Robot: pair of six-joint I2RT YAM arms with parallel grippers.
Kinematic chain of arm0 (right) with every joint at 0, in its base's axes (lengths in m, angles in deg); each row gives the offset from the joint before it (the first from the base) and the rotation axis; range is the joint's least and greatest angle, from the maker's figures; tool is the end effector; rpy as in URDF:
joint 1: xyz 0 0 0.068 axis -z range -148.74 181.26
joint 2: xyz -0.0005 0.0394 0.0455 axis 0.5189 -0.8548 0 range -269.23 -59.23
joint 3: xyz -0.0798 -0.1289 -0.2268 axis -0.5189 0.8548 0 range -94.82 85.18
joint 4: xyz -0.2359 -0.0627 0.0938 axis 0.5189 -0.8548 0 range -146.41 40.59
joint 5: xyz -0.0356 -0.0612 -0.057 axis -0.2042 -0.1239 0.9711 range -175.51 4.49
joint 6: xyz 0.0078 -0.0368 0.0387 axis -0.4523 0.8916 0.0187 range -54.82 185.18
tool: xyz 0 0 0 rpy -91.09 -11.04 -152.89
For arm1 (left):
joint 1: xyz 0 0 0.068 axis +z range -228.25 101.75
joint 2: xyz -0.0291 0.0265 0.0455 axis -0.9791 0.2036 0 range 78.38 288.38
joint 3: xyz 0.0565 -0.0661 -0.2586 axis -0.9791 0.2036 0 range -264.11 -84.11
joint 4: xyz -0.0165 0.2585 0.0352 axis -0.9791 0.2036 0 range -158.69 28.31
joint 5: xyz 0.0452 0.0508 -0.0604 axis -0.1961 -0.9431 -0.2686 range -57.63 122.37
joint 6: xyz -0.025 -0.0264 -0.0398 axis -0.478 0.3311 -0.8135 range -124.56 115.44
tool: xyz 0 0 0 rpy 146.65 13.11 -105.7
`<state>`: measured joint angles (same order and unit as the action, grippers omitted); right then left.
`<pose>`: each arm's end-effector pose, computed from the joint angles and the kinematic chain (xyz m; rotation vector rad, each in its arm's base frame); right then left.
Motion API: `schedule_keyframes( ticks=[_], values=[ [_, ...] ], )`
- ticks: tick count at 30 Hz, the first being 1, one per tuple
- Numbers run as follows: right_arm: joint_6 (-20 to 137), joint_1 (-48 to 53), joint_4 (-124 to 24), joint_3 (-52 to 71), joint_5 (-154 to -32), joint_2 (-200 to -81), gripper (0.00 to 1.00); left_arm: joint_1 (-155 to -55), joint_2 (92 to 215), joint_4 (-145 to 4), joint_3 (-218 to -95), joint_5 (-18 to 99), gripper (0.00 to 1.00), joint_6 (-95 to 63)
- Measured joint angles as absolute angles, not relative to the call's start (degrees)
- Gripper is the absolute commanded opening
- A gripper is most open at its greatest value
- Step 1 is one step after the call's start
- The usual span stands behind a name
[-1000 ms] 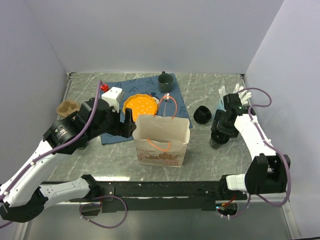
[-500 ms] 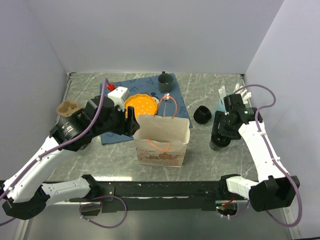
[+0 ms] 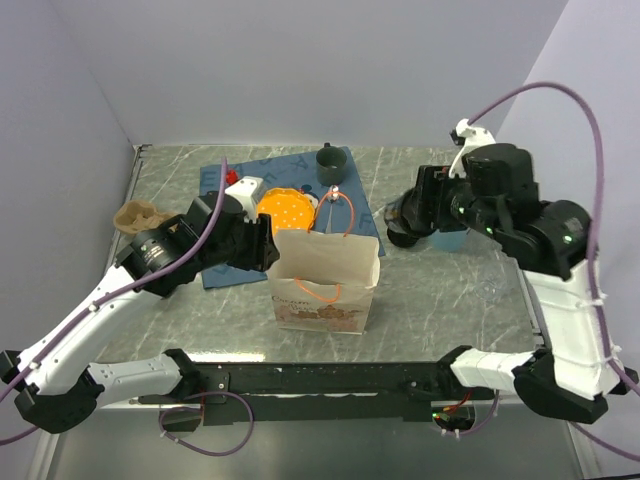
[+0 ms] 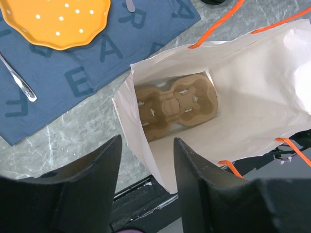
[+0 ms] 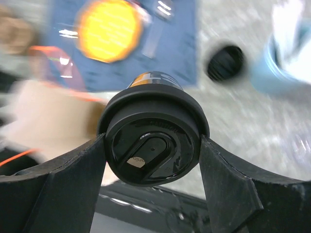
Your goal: Pack the takeout coffee
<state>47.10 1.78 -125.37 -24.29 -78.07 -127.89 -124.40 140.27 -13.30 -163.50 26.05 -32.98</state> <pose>0.1411 0.0747 0.5020 -0.1443 2.1926 0.3288 0.1398 -0.1398 0.4101 0.2919 2.2738 -0.5781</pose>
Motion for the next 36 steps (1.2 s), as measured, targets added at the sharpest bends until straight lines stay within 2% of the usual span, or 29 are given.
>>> schedule_keyframes(
  ticks=[6,13,21,28,32,36],
  values=[
    [48.71,-10.00,-125.46,-35.70,-78.49,-130.36,0.54,-124.08,140.79,-13.32,-163.50,26.13,0.49,-34.18],
    [51.77,-23.11,-125.02,-34.30,-78.46,-133.73,0.54,-123.14,142.43,-13.32,-163.50,26.57,0.45,-34.47],
    [55.69,-27.07,-122.81,-26.96,-77.02,-138.21,0.54,-122.83,142.41,-13.43,-163.50,26.72,0.50,-35.36],
    [57.50,-29.19,-122.29,-24.05,-75.73,-139.19,0.53,-122.42,142.72,-14.21,-163.53,26.77,0.45,-35.39],
    [57.17,-32.95,-122.18,-21.60,-74.92,-139.15,0.52,-122.26,143.79,-14.72,-164.01,27.47,0.40,-35.04],
    [55.79,-36.55,-122.38,-19.13,-73.81,-139.19,0.52,-122.26,143.94,-14.56,-164.40,28.28,0.40,-34.25]
  ],
)
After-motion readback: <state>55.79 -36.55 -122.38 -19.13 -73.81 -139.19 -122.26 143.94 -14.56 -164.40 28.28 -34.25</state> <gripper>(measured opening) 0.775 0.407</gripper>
